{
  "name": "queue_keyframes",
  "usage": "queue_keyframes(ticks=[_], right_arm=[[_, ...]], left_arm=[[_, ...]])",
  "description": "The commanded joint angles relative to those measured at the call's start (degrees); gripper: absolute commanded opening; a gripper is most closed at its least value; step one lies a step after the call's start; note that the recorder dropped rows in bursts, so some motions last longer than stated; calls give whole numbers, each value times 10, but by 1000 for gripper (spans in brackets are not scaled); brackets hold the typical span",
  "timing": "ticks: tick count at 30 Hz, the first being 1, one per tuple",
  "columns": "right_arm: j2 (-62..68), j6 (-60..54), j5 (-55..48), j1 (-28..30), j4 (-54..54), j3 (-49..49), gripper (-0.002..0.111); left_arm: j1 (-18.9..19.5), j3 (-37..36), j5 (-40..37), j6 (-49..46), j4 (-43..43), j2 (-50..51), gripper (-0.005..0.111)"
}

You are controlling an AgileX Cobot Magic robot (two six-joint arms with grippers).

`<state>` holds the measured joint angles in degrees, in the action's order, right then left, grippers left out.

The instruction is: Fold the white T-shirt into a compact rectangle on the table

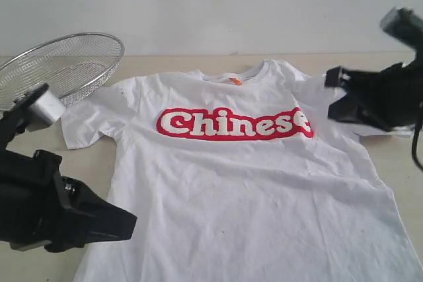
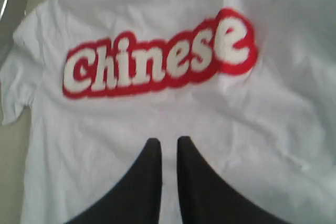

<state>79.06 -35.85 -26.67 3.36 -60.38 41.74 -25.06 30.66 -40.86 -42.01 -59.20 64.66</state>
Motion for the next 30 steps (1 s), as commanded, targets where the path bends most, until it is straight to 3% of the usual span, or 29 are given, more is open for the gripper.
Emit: queue_keyframes(ticks=[1, 5, 9, 15, 26, 30], right_arm=[[48, 15, -96, 114, 2, 63, 27], [98, 62, -110, 187, -7, 78, 52], [148, 60, -129, 219, -63, 78, 53], [196, 12, -117, 221, -156, 78, 53], [270, 2, -60, 221, -175, 76, 53], [284, -26, -45, 222, -229, 76, 53]], left_arm=[[-2, -7, -1, -71, -65, -20, 4], [-2, -7, -1, -92, -77, -21, 4], [-2, -7, -1, -98, -78, -21, 4], [-2, -7, -1, -106, -78, -21, 4], [-2, -7, 8, -154, -124, -21, 4], [-2, -7, 8, -154, -121, -21, 4]])
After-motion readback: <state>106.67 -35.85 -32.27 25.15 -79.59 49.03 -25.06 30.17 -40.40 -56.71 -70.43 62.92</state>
